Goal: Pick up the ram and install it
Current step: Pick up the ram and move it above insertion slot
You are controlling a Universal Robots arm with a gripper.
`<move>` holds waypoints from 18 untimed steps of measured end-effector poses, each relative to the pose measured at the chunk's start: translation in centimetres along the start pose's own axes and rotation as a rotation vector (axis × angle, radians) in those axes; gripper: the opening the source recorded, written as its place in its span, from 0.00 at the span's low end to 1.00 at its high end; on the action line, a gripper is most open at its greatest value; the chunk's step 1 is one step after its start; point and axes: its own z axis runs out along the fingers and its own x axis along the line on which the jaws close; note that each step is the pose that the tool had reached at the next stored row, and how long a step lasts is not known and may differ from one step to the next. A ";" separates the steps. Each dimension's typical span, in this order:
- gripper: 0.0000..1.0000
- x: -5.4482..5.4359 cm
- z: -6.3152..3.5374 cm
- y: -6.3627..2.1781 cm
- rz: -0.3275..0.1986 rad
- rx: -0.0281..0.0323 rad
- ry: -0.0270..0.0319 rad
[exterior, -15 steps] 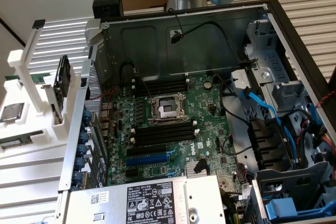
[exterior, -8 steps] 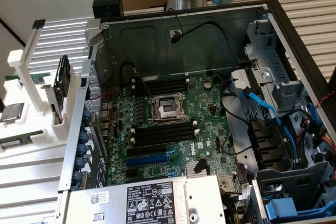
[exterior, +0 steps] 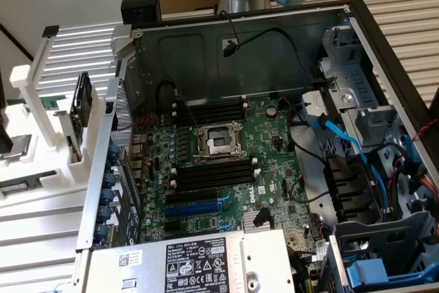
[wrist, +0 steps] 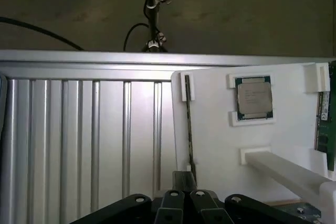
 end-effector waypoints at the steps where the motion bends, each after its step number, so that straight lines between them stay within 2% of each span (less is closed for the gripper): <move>1: 0.10 -0.2 0.19 -0.01 -0.002 0.0000 0.0003; 9: 0.10 -1.2 1.69 -0.03 -0.025 -0.0011 0.0023; 18: 0.10 -1.2 2.69 -0.06 -0.040 -0.0018 0.0027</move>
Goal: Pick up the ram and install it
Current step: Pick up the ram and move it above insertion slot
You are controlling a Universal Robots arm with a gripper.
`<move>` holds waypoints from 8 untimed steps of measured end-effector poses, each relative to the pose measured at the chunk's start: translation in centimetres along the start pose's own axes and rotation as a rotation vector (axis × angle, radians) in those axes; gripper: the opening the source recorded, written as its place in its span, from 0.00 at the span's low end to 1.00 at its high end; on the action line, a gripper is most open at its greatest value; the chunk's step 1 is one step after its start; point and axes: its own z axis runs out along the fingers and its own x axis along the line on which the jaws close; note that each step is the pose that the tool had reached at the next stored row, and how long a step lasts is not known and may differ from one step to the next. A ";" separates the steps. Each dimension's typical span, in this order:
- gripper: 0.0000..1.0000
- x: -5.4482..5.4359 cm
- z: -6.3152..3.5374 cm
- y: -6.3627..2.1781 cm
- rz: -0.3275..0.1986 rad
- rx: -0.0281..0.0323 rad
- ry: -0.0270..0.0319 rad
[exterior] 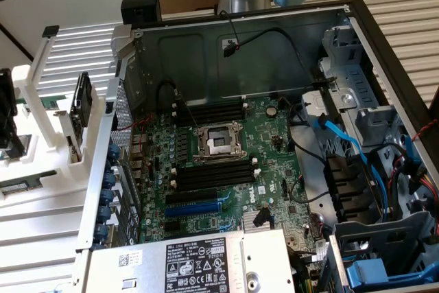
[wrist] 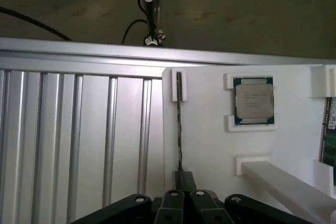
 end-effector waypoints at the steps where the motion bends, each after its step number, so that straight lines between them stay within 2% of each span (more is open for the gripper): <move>1: 0.10 0.0 0.47 -0.01 -0.003 -0.0002 0.0001; 8: 0.10 0.1 2.82 -0.08 -0.014 -0.0011 0.0004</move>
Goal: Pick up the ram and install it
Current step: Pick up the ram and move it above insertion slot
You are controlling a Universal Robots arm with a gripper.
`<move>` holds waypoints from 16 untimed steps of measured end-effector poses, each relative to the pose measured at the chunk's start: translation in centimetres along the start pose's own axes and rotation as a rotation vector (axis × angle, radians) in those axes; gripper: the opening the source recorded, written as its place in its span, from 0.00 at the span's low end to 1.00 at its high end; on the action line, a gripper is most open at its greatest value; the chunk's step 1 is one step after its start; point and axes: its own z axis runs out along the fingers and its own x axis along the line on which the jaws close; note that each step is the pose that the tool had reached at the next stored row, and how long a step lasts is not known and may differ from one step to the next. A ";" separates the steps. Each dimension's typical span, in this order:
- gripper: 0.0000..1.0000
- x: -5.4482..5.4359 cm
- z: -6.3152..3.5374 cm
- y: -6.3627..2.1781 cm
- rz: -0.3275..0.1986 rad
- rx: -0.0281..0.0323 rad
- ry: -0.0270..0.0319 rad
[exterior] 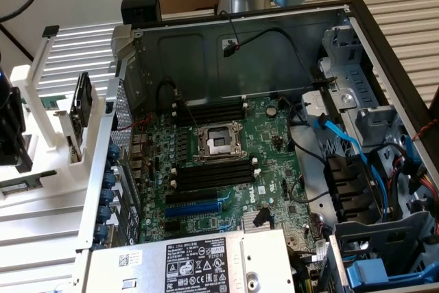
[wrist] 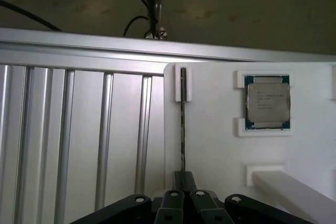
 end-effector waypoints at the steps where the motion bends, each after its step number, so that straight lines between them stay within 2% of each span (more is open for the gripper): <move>1: 0.10 0.0 0.13 -0.01 0.000 0.0001 -0.0001; 11: 0.10 0.0 0.23 -0.02 -0.002 -0.0015 -0.0001; 12: 0.11 0.0 0.23 -0.02 -0.002 -0.0018 -0.0001; 13: 0.24 0.0 0.23 -0.02 -0.002 -0.0025 -0.0002; 16: 0.24 0.0 0.23 -0.02 -0.002 -0.0031 -0.0002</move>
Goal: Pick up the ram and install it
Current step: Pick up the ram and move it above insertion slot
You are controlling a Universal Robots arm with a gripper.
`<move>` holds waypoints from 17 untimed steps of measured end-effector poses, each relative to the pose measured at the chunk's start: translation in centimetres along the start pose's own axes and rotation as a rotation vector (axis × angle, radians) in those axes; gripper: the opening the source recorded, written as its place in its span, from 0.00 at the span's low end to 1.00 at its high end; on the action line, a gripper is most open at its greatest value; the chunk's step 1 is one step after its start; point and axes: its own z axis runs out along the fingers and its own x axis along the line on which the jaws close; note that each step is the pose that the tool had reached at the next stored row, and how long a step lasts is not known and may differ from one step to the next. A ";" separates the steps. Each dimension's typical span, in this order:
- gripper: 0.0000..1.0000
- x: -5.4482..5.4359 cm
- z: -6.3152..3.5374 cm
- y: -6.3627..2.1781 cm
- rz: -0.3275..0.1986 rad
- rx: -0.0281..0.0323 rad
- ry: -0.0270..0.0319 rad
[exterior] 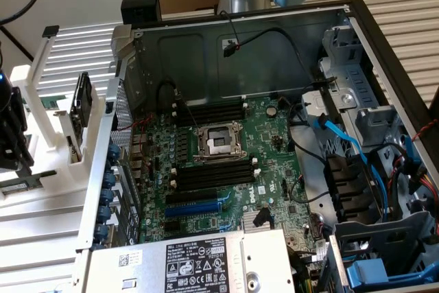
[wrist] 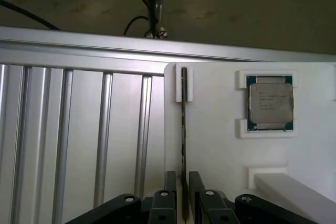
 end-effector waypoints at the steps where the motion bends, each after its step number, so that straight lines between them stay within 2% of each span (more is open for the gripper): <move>1: 0.24 0.0 0.00 0.00 0.000 -0.0002 0.0000; 17: 0.24 0.1 0.35 0.07 -0.006 0.0020 0.0003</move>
